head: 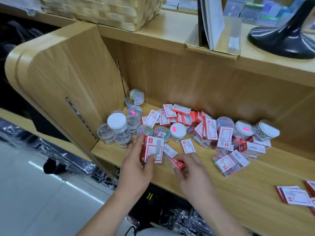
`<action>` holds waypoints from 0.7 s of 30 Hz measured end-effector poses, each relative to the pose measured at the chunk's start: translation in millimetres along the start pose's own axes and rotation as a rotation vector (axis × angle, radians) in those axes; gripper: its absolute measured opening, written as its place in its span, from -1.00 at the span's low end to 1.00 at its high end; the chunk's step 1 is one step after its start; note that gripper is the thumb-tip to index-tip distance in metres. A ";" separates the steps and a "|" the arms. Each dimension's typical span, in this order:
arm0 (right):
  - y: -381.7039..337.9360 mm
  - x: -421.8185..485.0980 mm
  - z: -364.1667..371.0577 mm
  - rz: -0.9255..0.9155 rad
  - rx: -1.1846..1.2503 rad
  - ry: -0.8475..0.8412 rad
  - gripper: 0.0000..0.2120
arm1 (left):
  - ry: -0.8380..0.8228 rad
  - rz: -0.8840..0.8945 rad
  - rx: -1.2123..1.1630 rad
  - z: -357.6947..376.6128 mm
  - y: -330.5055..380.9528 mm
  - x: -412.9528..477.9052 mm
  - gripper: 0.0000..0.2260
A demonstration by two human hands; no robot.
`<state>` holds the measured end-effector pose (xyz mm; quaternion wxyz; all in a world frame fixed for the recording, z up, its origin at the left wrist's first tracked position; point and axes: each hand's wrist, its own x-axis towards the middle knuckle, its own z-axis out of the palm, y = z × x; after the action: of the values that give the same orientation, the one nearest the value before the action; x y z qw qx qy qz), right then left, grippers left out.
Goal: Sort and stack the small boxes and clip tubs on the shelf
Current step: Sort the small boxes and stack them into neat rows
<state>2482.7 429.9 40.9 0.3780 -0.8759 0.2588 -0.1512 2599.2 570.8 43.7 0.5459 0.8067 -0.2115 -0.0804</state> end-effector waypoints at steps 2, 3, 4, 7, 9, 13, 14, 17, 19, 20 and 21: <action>-2.5 -0.4 -4.3 0.048 0.080 0.005 -0.65 | 0.003 0.005 0.032 -3.7 3.1 0.1 -0.38; -4.5 -0.5 -10.2 0.073 0.134 0.008 -0.68 | 0.012 0.012 0.035 -5.1 5.0 0.0 -0.40; -5.9 0.2 -18.0 0.094 0.174 0.011 -0.73 | 0.020 0.017 0.028 -6.1 7.6 -0.2 -0.42; 0.5 14.8 -40.4 0.097 0.105 0.071 -0.95 | 0.023 0.036 -0.007 -5.7 14.9 1.6 -0.45; 11.0 33.6 -48.5 0.084 -0.061 0.056 -0.86 | 0.012 0.048 -0.024 -3.7 16.9 3.5 -0.46; 23.2 53.7 -50.9 0.202 -0.370 -0.368 -0.58 | -0.023 0.053 -0.079 1.2 23.1 3.4 -0.47; 25.2 51.6 -52.5 0.240 -0.356 -0.408 -0.57 | -0.037 0.044 -0.114 2.4 26.3 1.6 -0.47; 29.1 28.7 -59.4 0.289 -0.304 -0.394 -0.62 | -0.046 0.010 -0.259 8.6 36.0 -7.2 -0.53; 32.1 9.4 -59.7 0.264 -0.380 -0.340 -0.63 | -0.055 -0.005 -0.316 15.5 41.7 -15.0 -0.57; 32.6 -0.3 -58.0 0.247 -0.410 -0.292 -0.59 | -0.084 -0.009 -0.331 19.7 44.4 -19.2 -0.58; 33.1 -8.8 -55.0 0.245 -0.440 -0.239 -0.54 | -0.128 -0.017 -0.340 24.4 46.9 -23.6 -0.59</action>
<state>2438.9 383.6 52.6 0.2219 -0.9109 0.3428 0.0599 2557.3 545.4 74.6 0.6592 0.6977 -0.2225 -0.1706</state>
